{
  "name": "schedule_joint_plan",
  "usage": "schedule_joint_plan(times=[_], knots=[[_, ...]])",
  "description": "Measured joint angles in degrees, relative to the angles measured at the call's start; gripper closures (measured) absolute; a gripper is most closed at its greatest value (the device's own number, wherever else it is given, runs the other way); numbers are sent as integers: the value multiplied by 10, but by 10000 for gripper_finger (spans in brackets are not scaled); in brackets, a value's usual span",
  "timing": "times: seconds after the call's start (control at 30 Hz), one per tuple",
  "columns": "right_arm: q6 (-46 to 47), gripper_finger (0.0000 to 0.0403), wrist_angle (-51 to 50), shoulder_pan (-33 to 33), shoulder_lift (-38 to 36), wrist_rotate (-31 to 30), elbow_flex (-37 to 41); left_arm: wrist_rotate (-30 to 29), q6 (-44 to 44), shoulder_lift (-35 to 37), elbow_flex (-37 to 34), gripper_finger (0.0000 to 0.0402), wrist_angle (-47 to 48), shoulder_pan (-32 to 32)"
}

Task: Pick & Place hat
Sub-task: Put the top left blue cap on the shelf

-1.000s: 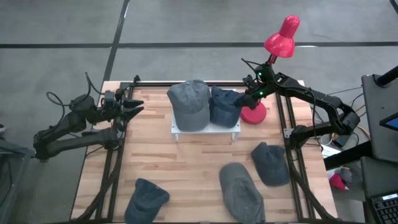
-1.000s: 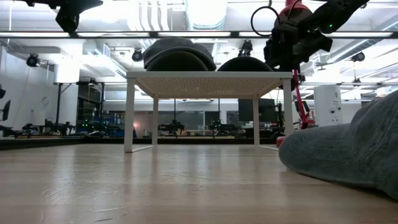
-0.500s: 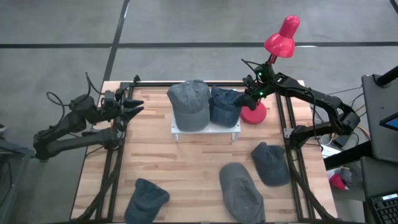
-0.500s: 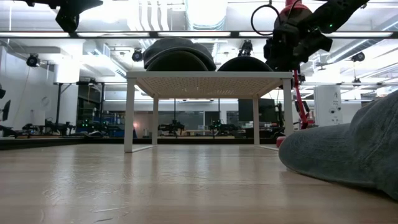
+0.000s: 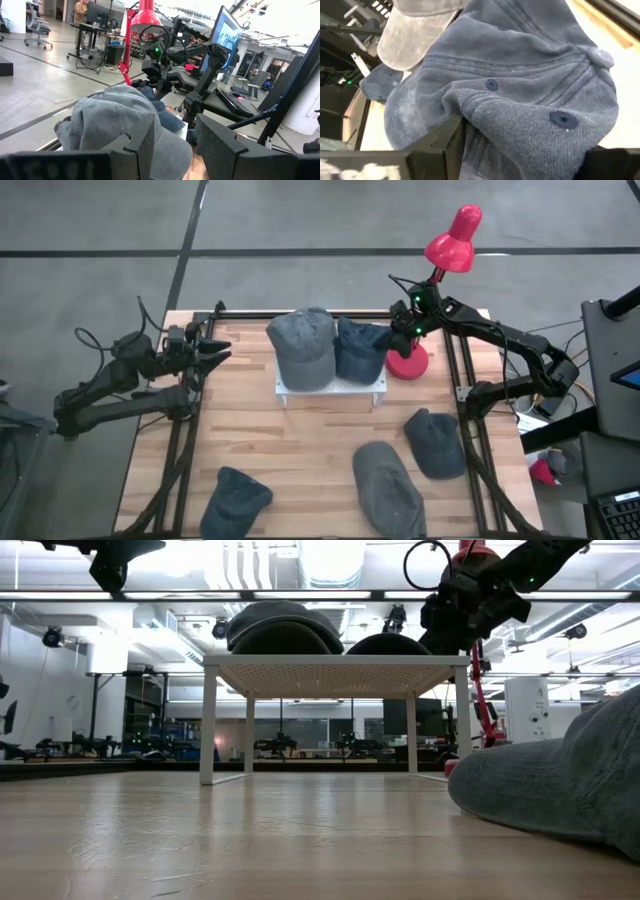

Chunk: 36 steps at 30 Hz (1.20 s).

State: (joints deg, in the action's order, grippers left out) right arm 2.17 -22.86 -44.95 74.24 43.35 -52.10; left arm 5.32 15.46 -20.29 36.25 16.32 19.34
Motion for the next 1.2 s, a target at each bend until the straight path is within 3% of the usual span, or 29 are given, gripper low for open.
schedule_joint_plan(times=[0.3, 1.2], knots=[[-13, 229, -54, 0, 0, 2, 0, 0, -1, 0, 0, 257, 0, 0], [18, 214, -60, -1, -10, 2, 0, 0, -1, 0, 0, 257, 0, 0]])
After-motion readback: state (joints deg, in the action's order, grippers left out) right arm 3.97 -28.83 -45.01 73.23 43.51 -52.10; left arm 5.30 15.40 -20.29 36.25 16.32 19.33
